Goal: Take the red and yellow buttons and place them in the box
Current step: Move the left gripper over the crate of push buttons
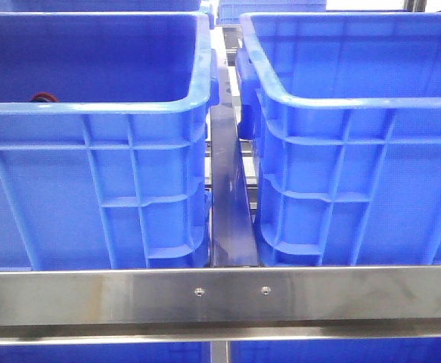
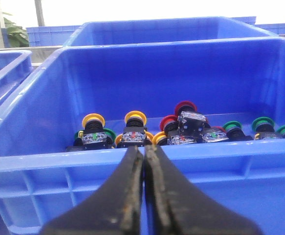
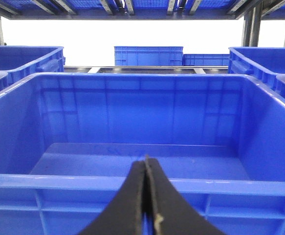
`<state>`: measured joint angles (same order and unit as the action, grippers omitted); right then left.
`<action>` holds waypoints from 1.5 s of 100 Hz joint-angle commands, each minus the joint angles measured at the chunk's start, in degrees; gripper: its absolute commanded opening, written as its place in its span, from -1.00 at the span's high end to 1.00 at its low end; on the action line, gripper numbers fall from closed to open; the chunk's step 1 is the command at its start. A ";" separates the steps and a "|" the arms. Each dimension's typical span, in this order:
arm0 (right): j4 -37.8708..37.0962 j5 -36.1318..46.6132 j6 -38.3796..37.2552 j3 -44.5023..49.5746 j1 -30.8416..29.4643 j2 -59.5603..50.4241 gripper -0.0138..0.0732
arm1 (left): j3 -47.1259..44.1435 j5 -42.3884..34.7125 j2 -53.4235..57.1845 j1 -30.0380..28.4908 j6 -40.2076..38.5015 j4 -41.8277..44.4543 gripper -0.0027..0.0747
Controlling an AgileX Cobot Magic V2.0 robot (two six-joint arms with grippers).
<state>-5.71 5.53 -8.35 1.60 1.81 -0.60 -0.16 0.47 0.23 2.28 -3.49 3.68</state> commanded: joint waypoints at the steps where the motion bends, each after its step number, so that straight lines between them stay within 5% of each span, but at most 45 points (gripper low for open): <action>1: -0.04 4.39 0.05 -0.07 -0.19 -1.24 0.84 | -0.22 -4.69 1.88 0.06 -0.40 -0.04 0.98; 48: -0.04 4.39 0.05 -0.07 -0.19 -1.24 0.84 | 3.69 -4.04 1.64 0.06 -0.40 -1.06 0.98; 70: -0.04 4.39 0.05 -0.07 -0.19 -1.24 0.84 | 17.35 9.32 -4.99 0.06 -0.40 -3.30 0.98; 105: -0.04 4.39 0.05 -0.07 -0.19 -1.24 0.84 | 43.91 35.39 -30.24 0.06 0.17 -0.13 0.98; 150: -0.04 4.39 0.05 -0.07 -0.19 -1.24 0.84 | 51.65 38.42 -43.70 0.06 0.17 -0.03 0.98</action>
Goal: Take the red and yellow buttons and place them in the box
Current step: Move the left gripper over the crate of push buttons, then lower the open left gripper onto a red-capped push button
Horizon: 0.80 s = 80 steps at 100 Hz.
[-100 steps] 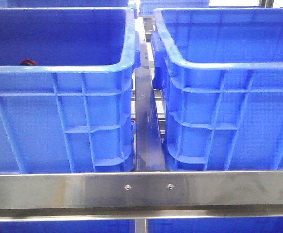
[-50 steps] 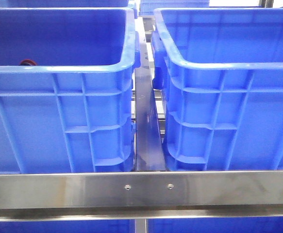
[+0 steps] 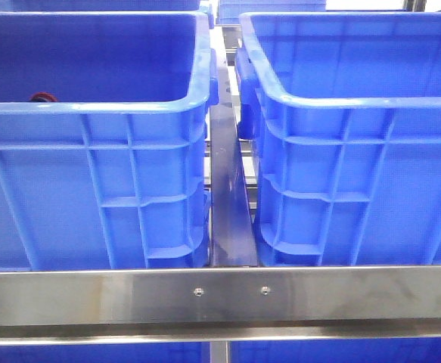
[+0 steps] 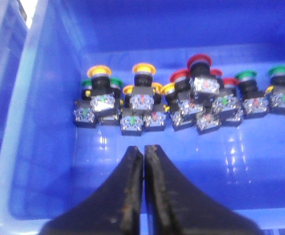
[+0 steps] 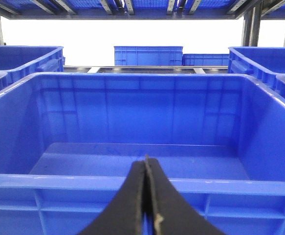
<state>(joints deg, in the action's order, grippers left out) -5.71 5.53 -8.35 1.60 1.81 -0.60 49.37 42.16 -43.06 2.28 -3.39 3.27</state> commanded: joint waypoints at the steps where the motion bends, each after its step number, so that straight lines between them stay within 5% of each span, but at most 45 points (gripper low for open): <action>1: -0.04 4.39 0.05 -0.07 -0.19 -1.24 0.84 | 2.12 -3.26 -0.41 0.06 0.06 0.38 0.98; 14: -0.04 4.39 0.05 -0.07 -0.19 -1.24 0.84 | 2.12 -2.99 -0.41 0.06 1.44 0.55 0.75; 33: -0.04 4.39 0.05 -0.07 -0.19 -1.24 0.84 | 2.12 -2.75 -0.41 0.06 1.05 0.55 -0.42; 40: -0.04 4.39 0.05 -0.07 -0.19 -1.24 0.84 | 2.12 -3.33 -0.41 0.06 0.90 0.43 -0.66; 80: -0.04 4.39 0.05 -0.07 -0.19 -1.24 0.84 | 5.79 -1.54 -7.03 2.20 6.36 -7.57 -0.69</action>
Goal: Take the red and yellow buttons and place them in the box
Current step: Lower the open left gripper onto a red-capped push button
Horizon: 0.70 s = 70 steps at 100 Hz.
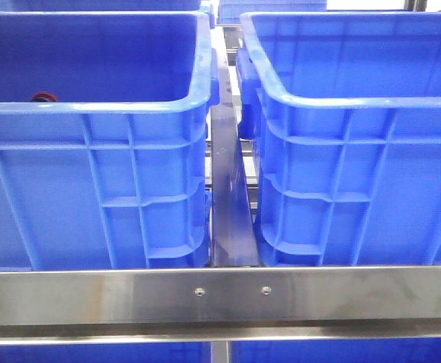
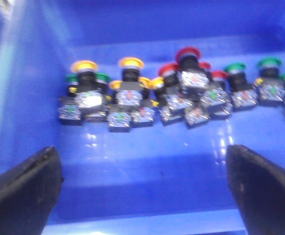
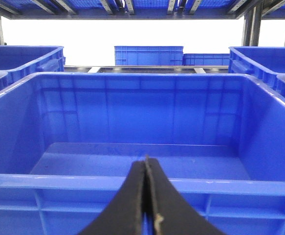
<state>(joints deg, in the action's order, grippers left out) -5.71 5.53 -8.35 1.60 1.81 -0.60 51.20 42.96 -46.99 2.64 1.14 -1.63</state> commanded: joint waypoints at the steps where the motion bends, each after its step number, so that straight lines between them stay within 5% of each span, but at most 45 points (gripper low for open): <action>1: -0.04 4.39 0.05 -0.07 -0.19 -1.24 0.84 | 4.15 -2.13 -3.42 2.35 1.83 -2.67 -0.69; 17: -0.04 4.39 0.05 -0.07 -0.19 -1.24 0.84 | 8.70 -1.92 -12.01 9.51 0.19 -0.46 -0.69; 36: -0.04 4.39 0.05 -0.07 -0.19 -1.24 0.84 | 13.78 -1.91 -23.06 15.88 -13.38 12.41 -0.69; 70: -0.04 4.39 0.05 -0.07 -0.19 -1.24 0.84 | 24.70 1.25 -38.33 18.86 -23.62 20.87 -0.69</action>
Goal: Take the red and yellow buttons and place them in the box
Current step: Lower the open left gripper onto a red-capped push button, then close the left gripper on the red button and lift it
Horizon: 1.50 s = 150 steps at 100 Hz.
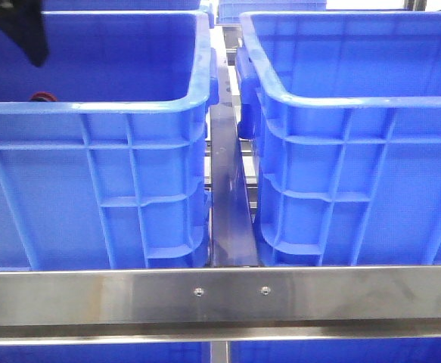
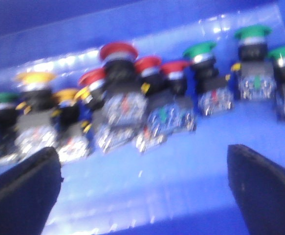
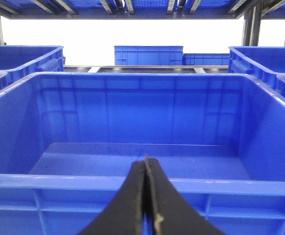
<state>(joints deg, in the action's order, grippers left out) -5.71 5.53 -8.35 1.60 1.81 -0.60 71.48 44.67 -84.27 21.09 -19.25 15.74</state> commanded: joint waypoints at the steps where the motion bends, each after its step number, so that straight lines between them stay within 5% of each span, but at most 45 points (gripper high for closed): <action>1: -0.04 4.39 0.05 -0.07 -0.19 -1.24 0.84 | 4.63 -0.12 -1.28 0.41 -3.40 3.73 -0.69; 74: -0.04 4.39 0.05 -0.07 -0.19 -1.24 0.84 | 10.67 1.60 -13.37 -2.71 -4.14 6.22 -0.68; 150: -0.04 4.39 0.05 -0.07 -0.19 -1.24 0.84 | 10.67 0.13 -14.07 -2.71 -4.14 6.65 -0.67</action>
<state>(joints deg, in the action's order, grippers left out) -5.71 5.53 -8.35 1.60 1.81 -0.60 80.32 46.75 -100.78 18.45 -22.78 21.19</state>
